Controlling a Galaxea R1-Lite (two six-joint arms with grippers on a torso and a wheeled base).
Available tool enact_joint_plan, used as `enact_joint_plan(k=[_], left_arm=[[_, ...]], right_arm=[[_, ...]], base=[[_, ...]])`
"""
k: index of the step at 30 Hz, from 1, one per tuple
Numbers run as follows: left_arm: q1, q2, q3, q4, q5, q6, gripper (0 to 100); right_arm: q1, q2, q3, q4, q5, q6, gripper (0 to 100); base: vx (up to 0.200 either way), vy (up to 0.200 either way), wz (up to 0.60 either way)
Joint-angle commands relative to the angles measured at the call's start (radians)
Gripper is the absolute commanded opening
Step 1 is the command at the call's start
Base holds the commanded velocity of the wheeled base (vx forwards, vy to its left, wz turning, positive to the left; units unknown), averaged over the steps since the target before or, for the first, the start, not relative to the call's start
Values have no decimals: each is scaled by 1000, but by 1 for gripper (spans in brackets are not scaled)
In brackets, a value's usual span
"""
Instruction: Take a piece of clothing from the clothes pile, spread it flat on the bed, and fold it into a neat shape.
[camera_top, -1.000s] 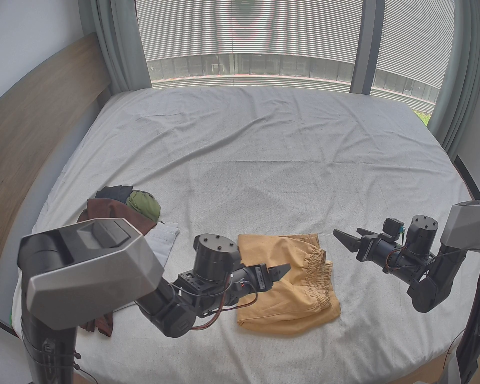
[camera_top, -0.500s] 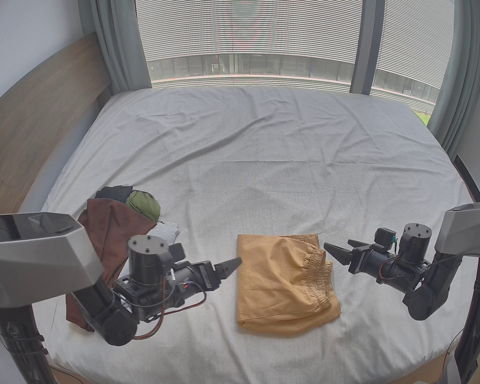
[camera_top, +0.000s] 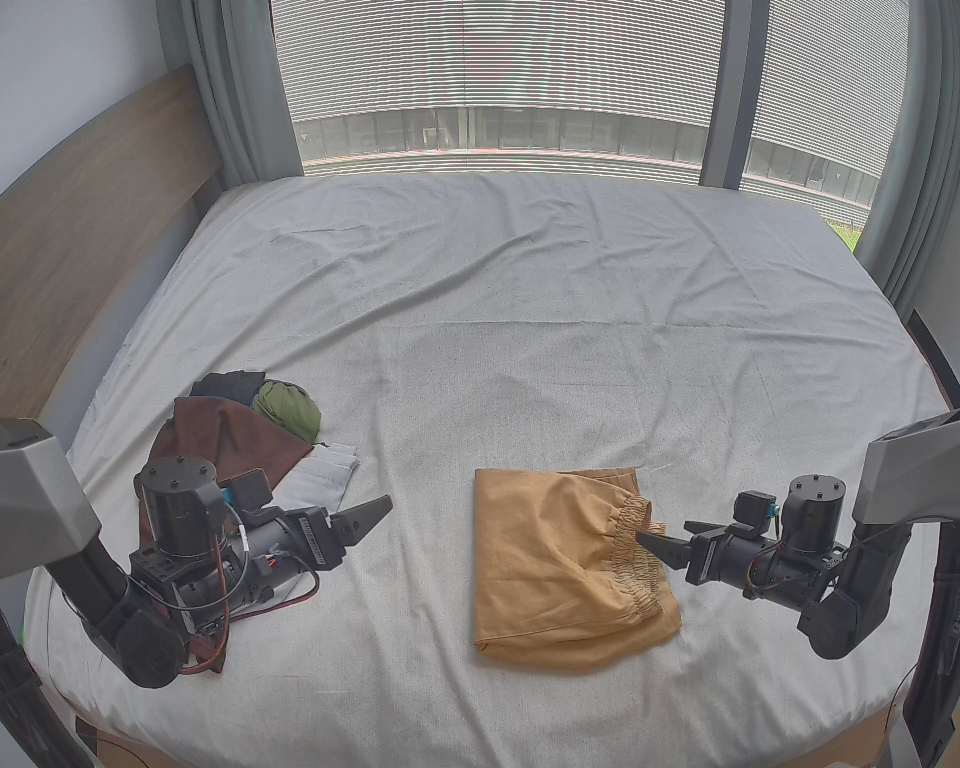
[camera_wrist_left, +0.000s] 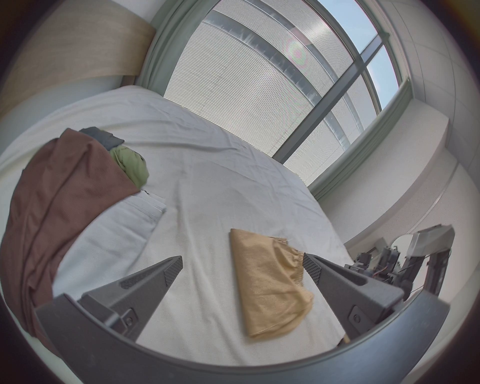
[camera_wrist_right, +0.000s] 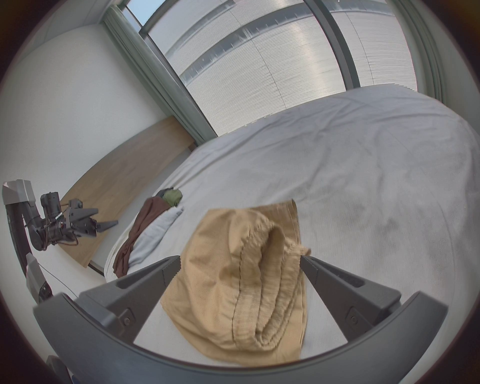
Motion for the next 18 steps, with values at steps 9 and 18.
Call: enact_joint_plan(k=[9, 18], left_arm=[[82, 156, 79, -183, 0, 178, 100], [81, 192, 86, -255, 0, 183, 100]], right_arm=[[-38, 20, 23, 169, 1, -83, 100], [-66, 89, 7, 246, 16, -80, 100]], base=[[0, 0, 0], [0, 0, 0]])
